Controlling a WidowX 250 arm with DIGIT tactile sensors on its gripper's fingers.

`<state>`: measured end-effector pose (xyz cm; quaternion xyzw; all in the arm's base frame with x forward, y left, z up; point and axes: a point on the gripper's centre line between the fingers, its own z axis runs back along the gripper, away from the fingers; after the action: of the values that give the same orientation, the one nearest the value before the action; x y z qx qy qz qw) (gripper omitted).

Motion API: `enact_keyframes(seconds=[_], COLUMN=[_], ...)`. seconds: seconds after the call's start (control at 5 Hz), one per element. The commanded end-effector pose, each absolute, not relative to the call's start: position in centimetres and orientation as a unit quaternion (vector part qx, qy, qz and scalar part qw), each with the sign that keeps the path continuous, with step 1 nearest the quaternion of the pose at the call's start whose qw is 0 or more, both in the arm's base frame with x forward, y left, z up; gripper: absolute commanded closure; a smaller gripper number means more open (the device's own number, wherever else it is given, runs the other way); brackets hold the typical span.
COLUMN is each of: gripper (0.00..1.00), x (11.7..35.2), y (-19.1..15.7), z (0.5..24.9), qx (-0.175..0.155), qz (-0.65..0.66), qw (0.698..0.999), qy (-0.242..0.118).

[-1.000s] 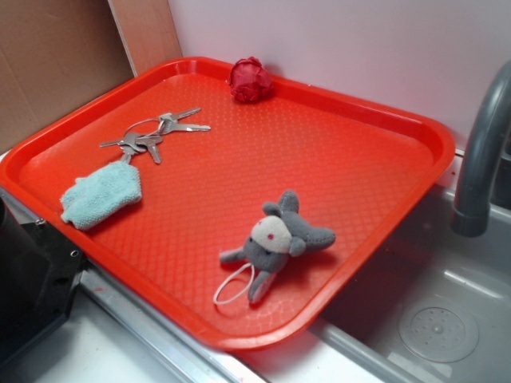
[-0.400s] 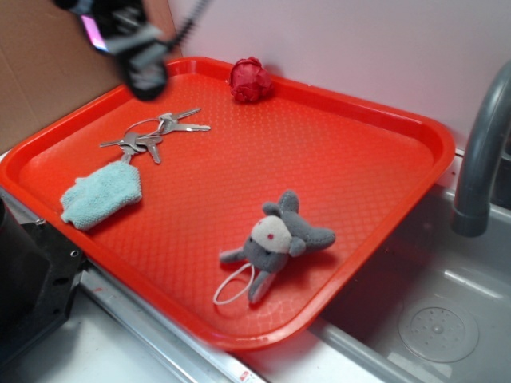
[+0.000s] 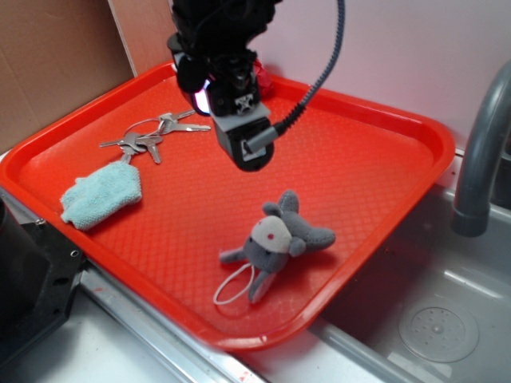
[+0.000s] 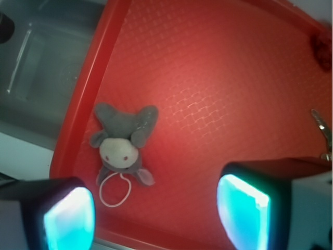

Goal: Grab the gray animal.

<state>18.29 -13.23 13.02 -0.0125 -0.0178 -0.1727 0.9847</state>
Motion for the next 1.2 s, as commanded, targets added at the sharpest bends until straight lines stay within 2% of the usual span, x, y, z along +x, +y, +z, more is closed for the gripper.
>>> enact_keyframes(seconds=[0.0,0.2,0.4,0.6,0.8,1.0], gripper=[0.00,0.00,0.00,0.00,0.00,0.00], x=[18.5,18.2,18.1,18.2,19.2,19.6], y=[-13.8,-14.9,-15.5,-15.9,-16.1,-16.4], z=[14.1,10.2,8.1,6.4,4.1,3.3], qx=[-0.022,-0.022,-0.058,-0.065,-0.064,-0.063], qz=[-0.172,-0.197,-0.199,-0.204,-0.207,-0.206], qw=[0.984,0.979,0.977,0.976,0.976,0.977], qy=[-0.038,-0.039,-0.047,-0.038,-0.006,0.006])
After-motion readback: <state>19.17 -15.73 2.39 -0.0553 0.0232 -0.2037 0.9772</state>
